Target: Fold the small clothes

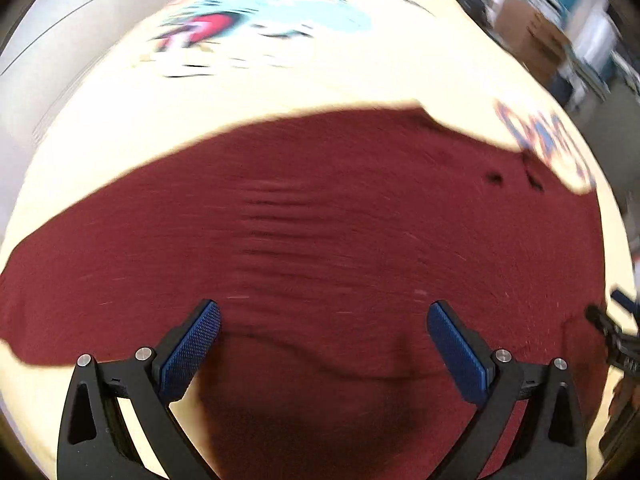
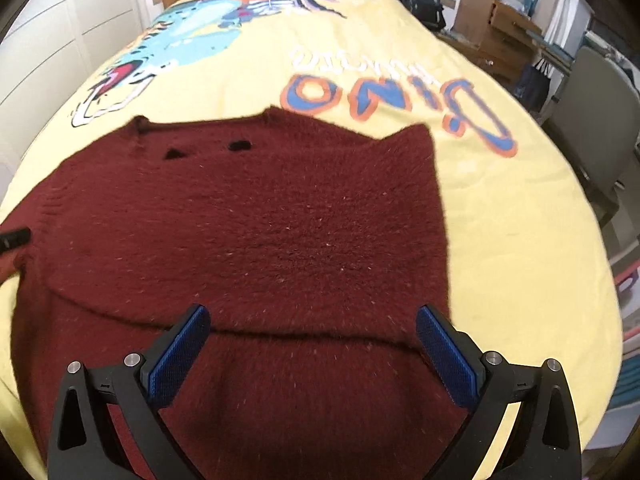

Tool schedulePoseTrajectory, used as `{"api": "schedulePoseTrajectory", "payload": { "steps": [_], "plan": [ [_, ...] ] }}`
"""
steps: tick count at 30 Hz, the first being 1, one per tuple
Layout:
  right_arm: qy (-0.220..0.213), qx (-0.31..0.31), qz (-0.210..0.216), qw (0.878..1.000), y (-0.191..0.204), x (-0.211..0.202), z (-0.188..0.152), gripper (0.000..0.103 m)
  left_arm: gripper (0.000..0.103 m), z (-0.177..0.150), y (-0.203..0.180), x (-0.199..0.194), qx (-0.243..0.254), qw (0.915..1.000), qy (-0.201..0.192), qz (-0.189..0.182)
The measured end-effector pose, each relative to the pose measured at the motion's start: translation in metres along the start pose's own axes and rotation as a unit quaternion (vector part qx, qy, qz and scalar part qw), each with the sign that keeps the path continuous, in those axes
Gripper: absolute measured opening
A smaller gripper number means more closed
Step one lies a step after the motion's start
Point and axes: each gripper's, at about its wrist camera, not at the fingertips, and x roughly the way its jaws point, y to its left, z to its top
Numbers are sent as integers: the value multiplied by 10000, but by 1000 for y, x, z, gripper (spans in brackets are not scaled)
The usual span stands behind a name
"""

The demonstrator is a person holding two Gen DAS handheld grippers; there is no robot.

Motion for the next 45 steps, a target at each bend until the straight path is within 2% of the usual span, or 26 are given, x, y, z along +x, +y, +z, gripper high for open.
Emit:
{"api": "schedulePoseTrajectory", "payload": {
  "steps": [4,7,10,13,15,18,21,24,26,28,30,31,32,33,35,37,38,40,43,45],
  "plan": [
    [24,-135,170,9998,4,-19,-7,103,102,-4,66,-30,-711,9969,-122,322],
    [66,-50,263,9996,3,-24,-13,103,102,-15,126,-43,-1425,9875,-105,669],
    [81,125,259,9996,-1,-27,-22,103,102,-32,188,-47,-2231,9708,17,883],
    [130,239,221,9994,-3,-25,-30,103,102,-61,246,-43,-3113,9455,113,947],
    [225,245,166,9993,-4,-22,-33,103,102,-75,274,-39,-3509,9306,136,1031],
    [276,238,107,9993,-7,-21,-35,103,102,-77,308,-36,-3737,9221,201,984],
    [277,279,73,9992,-10,-20,-34,103,102,-76,331,-39,-4039,9082,169,1083],
    [312,353,82,9989,-12,-17,-32,103,101,-73,351,-28,-4289,8995,232,800],
    [337,343,135,9987,-11,-17,-32,103,101,-72,360,-20,-4299,9003,307,605],
    [348,289,142,9989,-9,-17,-32,103,92,-70,363,-17,-4184,9043,373,762],
    [361,256,130,9989,-9,-15,-33,103,65,-67,363,-17,-4012,9108,395,896],
    [371,274,133,9988,-9,-14,-33,103,58,-64,362,-16,-3940,9140,376,894],
    [381,297,138,9987,-10,-13,-33,103,44,-63,361,-17,-3844,9183,347,878],
    [398,322,139,9986,-11,-11,-33,103,25,-62,358,-18,-3763,9220,329,857],
    [406,334,122,9985,-12,-10,-32,103,10,-56,354,-22,-3596,9293,321,776],
    [400,332,108,9986,-13,-10,-31,103,9,-47,344,-29,-3297,9395,244,892],
    [404,331,103,9986,-13,-10,-31,103,9,-40,334,-35,-3020,9480,184,984],
    [408,326,90,9986,-14,-9,-30,103,8,-34,316,-45,-2699,9577,66,995],
    [388,347,99,9986,-15,-9,-29,103,8,-23,293,-60,-2390,9669,-88,886],
    [374,364,128,9986,-16,-9,-26,103,8,-19,263,-73,-2097,9743,-181,798]
  ]
}}
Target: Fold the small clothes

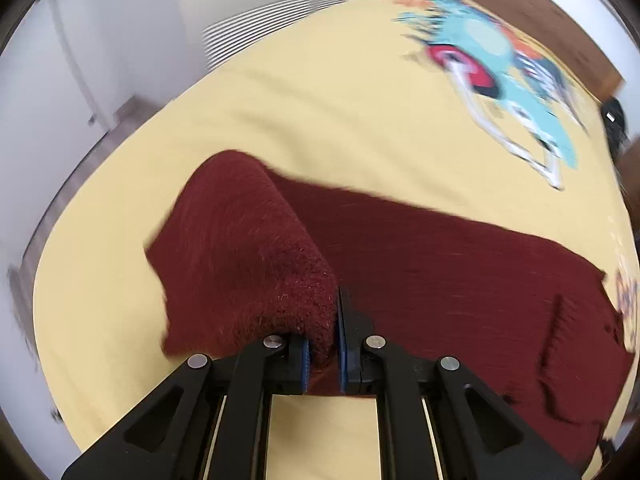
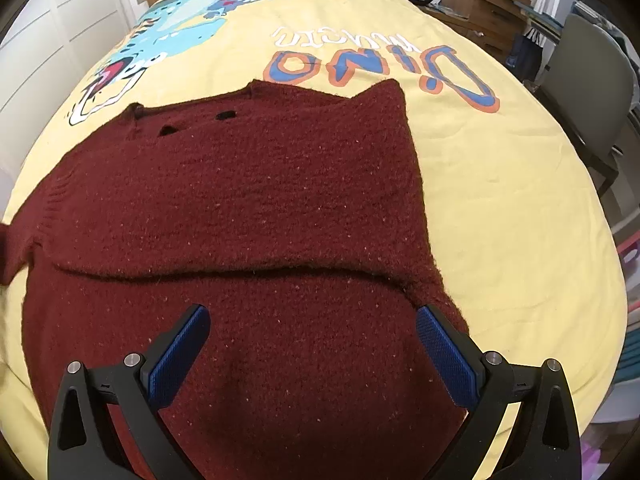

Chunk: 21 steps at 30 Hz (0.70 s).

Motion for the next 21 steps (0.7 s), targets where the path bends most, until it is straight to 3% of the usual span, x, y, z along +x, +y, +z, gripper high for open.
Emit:
{"api": "schedulePoseTrajectory", "payload": {
  "steps": [4,9,16,21],
  "plan": [
    [-56,-5,0,10000,0,-3,9,103,8,3,-75,-15,631,9971,-178,-397],
    [-193,12,76,9998,-3,-9,27,103,8,-20,-153,-30,1092,9879,-198,-1081],
    [-240,179,132,9995,-19,-10,54,103,8,-31,-287,-19,2055,9670,-204,-1492],
    [-353,256,54,9990,-35,-22,60,103,8,-50,-356,-5,2460,9536,-78,-1733]
  ]
}}
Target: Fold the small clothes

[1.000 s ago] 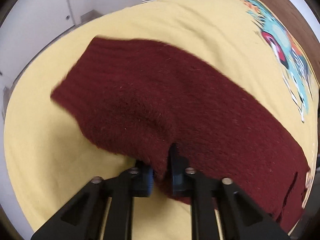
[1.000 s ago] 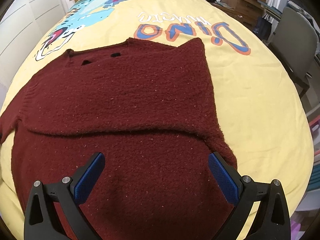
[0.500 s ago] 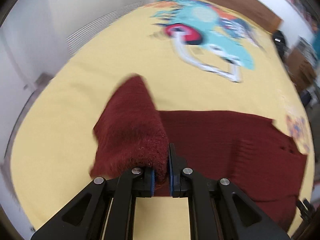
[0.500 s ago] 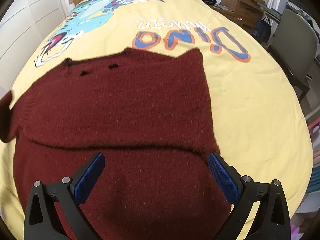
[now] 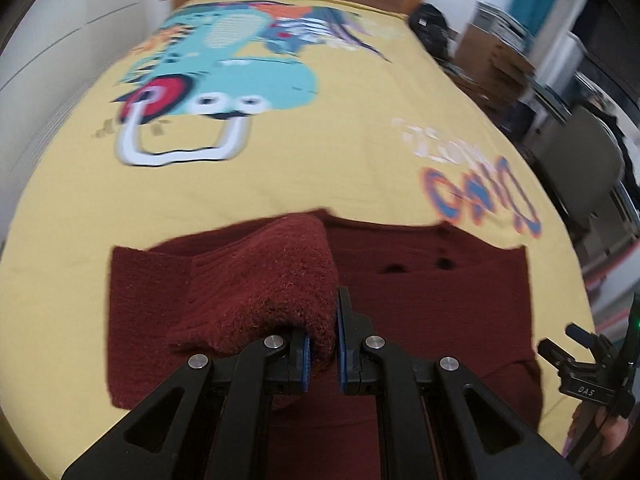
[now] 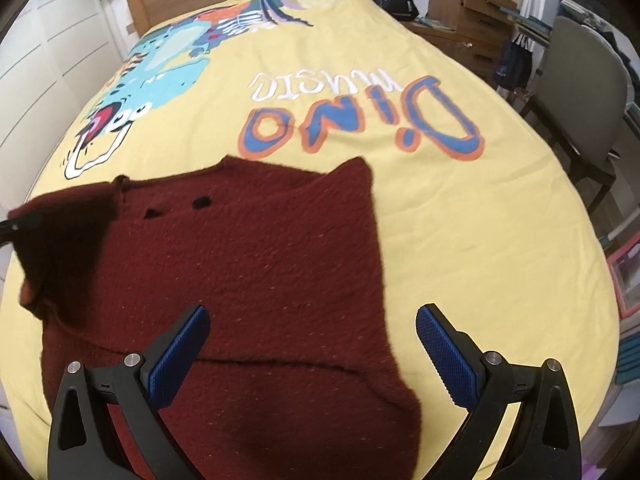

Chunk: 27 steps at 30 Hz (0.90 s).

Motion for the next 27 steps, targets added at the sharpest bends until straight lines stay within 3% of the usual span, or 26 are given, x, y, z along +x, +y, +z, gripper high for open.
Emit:
{"api": "schedulePoseTrajectory", "payload": {
  "steps": [9,17,22,27],
  "plan": [
    [178,119,-106,9997,-23,4,-13,103,7,-23,-75,51,514,9980,364,-11],
    [407,179,-66,9990,-28,18,-29,103,8,-59,-69,104,670,9927,907,432],
    [442,175,-70,9988,-28,21,-32,103,13,-67,-69,108,805,9928,704,545],
    [459,212,-25,9987,-27,23,-34,103,36,-70,-72,113,1029,9892,784,682]
  ]
}}
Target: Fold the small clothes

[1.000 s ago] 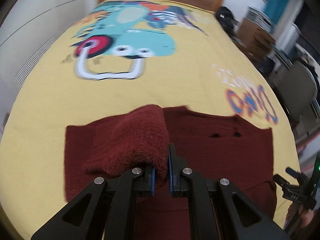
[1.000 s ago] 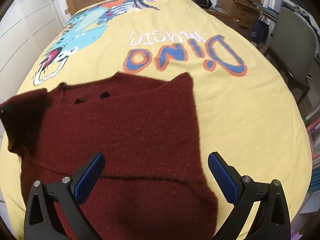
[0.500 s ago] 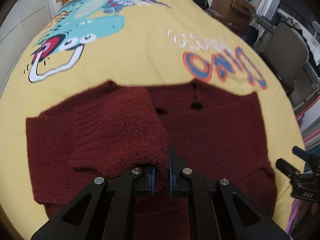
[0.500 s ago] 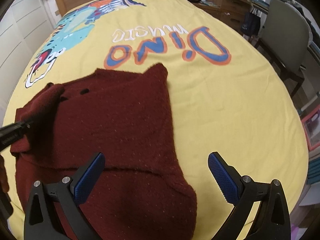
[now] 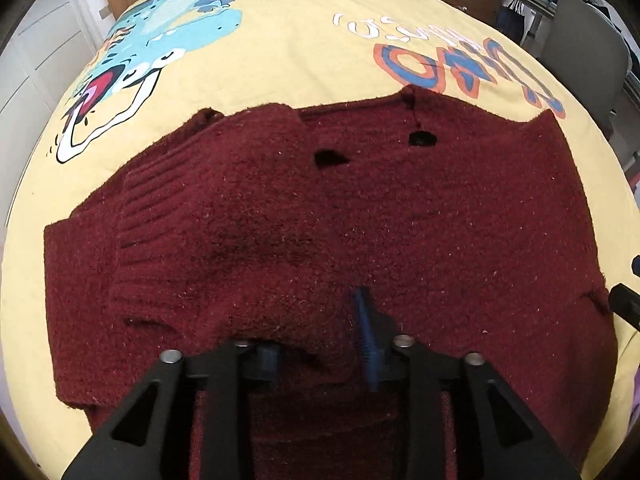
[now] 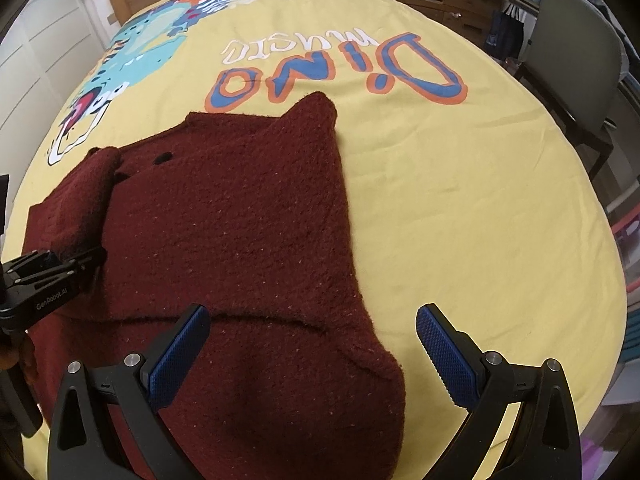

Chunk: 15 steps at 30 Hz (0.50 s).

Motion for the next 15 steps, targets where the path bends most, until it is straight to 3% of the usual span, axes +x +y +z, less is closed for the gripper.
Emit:
{"api": "schedulePoseTrajectory", "payload": {
  "steps": [4,7,9,11,15],
  "plan": [
    [3,-63,16,10000,4,0,-2,103,46,-1,1,-3,-28,10000,87,-23],
    [-6,-38,29,10000,4,0,-4,103,70,-6,6,-9,-85,9999,144,-1],
    [4,-9,40,10000,4,1,-6,103,93,-11,13,-13,-124,9999,98,54],
    [39,0,64,10000,4,3,-8,103,99,-18,23,-18,-183,9998,41,106],
    [108,-85,66,9999,9,6,-13,103,101,-38,50,-32,-311,9994,-51,148]
  ]
}}
